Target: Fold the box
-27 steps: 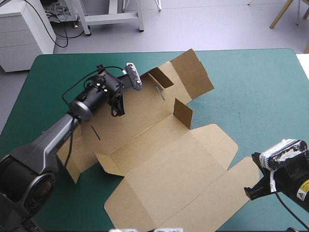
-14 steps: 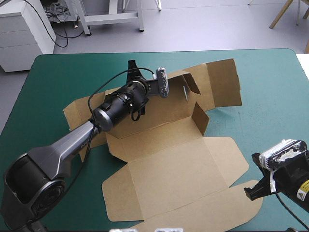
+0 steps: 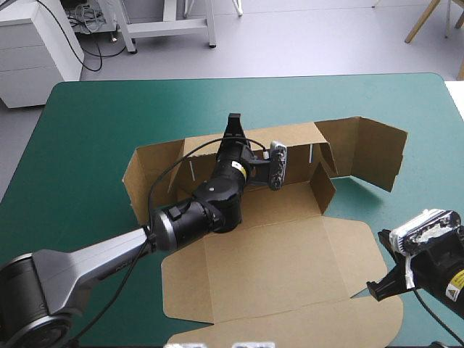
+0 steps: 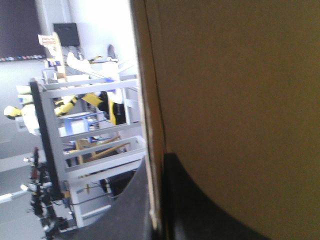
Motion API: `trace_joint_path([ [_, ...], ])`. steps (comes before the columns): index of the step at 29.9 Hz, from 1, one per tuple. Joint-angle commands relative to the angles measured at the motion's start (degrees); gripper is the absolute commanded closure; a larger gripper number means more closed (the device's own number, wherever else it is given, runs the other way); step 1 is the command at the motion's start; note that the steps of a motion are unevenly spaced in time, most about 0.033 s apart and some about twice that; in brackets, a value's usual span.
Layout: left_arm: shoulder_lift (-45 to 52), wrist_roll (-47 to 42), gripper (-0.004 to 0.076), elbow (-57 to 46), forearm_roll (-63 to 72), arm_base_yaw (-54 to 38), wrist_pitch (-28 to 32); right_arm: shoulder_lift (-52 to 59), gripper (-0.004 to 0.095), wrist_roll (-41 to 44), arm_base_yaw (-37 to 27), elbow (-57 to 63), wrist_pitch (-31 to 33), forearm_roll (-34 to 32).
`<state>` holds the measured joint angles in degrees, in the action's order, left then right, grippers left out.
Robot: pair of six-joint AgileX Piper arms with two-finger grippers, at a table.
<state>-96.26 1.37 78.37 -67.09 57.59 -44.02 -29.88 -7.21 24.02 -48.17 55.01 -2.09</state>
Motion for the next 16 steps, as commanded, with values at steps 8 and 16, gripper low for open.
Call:
trace_joint_path([
  [8, 6.4, -24.1, 0.0734, -14.6, -34.8, 3.9, -3.9, -0.2, 0.0927, 0.8, -0.4, -1.5, -3.3, -5.3],
  [16, 6.4, -28.4, 0.0734, -16.6, -36.9, 5.0, -4.7, -0.6, 0.0781, 15.4, -0.4, -1.5, -4.5, -18.9],
])
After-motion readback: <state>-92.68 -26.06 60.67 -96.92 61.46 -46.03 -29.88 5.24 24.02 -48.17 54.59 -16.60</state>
